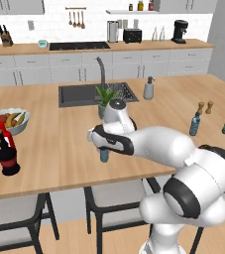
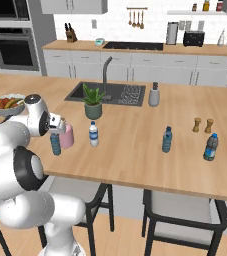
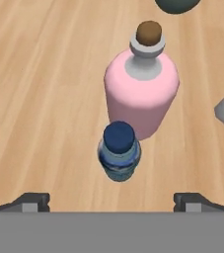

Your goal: Move the plastic bottles in the middle to the plastics group, and the glass bottles in the middle to the glass group.

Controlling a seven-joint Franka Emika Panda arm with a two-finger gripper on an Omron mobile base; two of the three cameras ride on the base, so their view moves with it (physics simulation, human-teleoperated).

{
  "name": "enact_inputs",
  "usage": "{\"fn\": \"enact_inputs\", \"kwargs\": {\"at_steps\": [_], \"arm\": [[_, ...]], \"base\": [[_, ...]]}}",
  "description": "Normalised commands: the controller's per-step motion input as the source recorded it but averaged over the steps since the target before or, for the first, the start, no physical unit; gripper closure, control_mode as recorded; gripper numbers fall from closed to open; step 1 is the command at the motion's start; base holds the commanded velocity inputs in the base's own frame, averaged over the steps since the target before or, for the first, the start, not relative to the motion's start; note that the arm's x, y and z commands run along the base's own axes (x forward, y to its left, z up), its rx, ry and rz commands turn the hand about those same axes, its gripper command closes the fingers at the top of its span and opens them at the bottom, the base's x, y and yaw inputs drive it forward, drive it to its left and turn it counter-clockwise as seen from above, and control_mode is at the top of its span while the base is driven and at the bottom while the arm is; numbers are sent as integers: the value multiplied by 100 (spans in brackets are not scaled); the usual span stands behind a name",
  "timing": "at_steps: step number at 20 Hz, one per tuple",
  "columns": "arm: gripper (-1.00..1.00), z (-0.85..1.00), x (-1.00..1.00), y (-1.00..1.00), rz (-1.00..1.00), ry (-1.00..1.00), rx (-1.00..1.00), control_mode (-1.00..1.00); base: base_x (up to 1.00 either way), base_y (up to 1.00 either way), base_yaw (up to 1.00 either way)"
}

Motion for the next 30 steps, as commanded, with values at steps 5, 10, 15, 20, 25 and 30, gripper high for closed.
{"fn": "enact_inputs", "kwargs": {"at_steps": [5,10,15,20,25,30], "arm": [[-100,-5,7,12,0,0,-1,-100],[-100,-2,17,0,0,1,0,-100],[-100,-4,13,-1,0,4,0,-100],[-100,-14,3,-1,0,9,0,-100],[-100,-4,0,-13,0,4,0,-100],[-100,0,1,-7,0,0,0,-100]], "base": [[0,0,0],[0,0,0],[0,0,0],[0,0,0],[0,0,0],[0,0,0]]}}
